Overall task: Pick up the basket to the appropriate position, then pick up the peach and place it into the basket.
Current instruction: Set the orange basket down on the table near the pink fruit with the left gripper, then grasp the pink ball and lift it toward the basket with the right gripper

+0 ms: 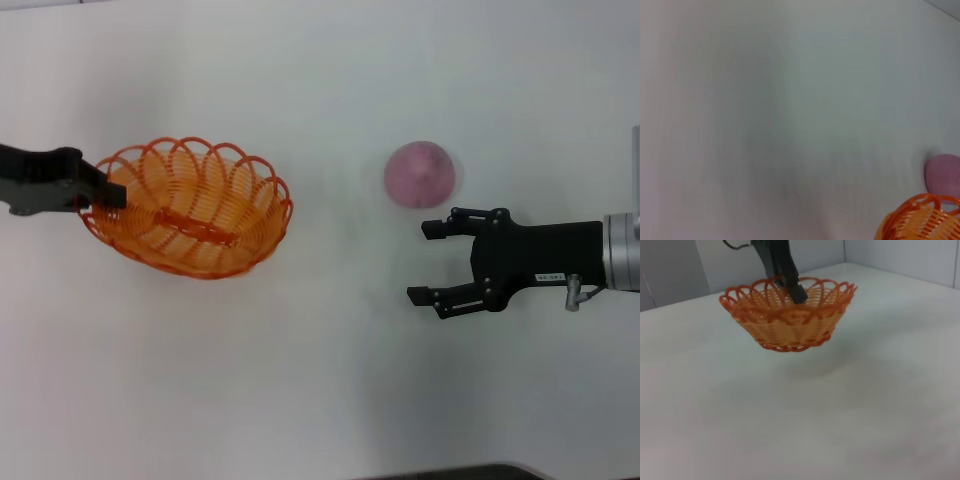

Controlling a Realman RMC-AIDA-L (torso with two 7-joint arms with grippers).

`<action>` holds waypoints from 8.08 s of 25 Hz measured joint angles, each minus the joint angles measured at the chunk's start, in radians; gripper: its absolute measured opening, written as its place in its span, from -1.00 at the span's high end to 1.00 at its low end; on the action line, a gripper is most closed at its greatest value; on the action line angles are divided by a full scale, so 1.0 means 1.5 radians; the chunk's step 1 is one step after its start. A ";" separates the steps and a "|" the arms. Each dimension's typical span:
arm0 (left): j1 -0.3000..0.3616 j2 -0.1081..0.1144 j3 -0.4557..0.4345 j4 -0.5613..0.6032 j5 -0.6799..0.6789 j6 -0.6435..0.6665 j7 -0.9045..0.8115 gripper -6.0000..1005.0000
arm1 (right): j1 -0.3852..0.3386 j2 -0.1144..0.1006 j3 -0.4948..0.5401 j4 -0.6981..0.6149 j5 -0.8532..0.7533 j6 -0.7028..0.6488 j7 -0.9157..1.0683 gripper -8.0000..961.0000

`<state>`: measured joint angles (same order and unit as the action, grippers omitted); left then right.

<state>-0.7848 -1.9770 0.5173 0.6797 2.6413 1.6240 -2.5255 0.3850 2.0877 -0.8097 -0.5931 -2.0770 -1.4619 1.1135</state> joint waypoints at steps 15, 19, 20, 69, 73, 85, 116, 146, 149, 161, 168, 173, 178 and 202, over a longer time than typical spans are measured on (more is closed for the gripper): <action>0.139 -0.076 -0.022 0.058 -0.121 -0.035 0.027 0.82 | 0.000 0.000 0.004 0.000 0.000 0.000 0.006 -0.97; 0.163 -0.101 -0.019 0.093 -0.123 -0.064 0.034 0.81 | 0.000 0.000 0.004 0.000 0.001 0.000 0.007 -0.97; 0.168 -0.106 -0.019 0.099 -0.123 -0.072 0.035 0.81 | 0.000 0.000 0.004 0.000 0.000 0.000 0.007 -0.97; 0.188 -0.114 0.015 0.131 -0.138 -0.112 0.066 -0.33 | 0.000 0.000 0.004 0.000 0.002 0.008 0.007 -0.97; 0.196 -0.104 0.009 0.130 -0.172 -0.112 0.132 -0.50 | 0.000 0.000 0.004 0.000 0.004 0.008 0.007 -0.97; 0.275 -0.106 0.002 0.112 -0.357 -0.100 0.628 -0.89 | 0.001 0.000 0.004 0.001 0.005 0.008 0.007 -0.97; 0.421 -0.128 -0.062 0.036 -0.375 0.023 1.062 -0.87 | -0.002 0.000 0.005 0.002 0.005 0.005 0.001 -0.97; 0.406 -0.125 -0.073 0.007 -0.346 0.021 1.059 -0.87 | 0.038 -0.007 0.089 -0.125 0.003 -0.105 0.468 -0.97; 0.405 -0.125 -0.073 0.006 -0.344 0.020 1.059 -0.87 | 0.050 -0.008 0.079 -0.161 -0.017 -0.105 0.539 -0.97; 0.405 -0.125 -0.073 0.007 -0.343 0.018 1.059 -0.87 | 0.187 -0.003 0.055 -0.300 -0.309 -0.109 0.758 -0.96; 0.407 -0.125 -0.073 0.007 -0.342 0.012 1.059 -0.87 | 0.232 0.006 -0.044 -0.305 -0.385 -0.053 0.760 -0.94; 0.410 -0.125 -0.073 0.005 -0.341 0.010 1.059 -0.87 | 0.239 0.009 -0.091 -0.298 -0.388 -0.019 0.780 -0.92; 0.408 -0.125 -0.073 0.003 -0.341 0.010 1.059 -0.87 | 0.242 0.009 -0.112 -0.262 -0.384 0.014 0.784 -0.90; 0.408 -0.125 -0.078 0.003 -0.341 0.011 1.059 -0.87 | 0.268 0.004 -0.197 -0.157 -0.362 0.106 0.808 -0.82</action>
<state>-0.1721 -2.1644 0.4004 0.6841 2.1291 1.6399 -0.9373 0.7864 2.0943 -1.1048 -0.8279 -2.6204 -1.3021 2.3258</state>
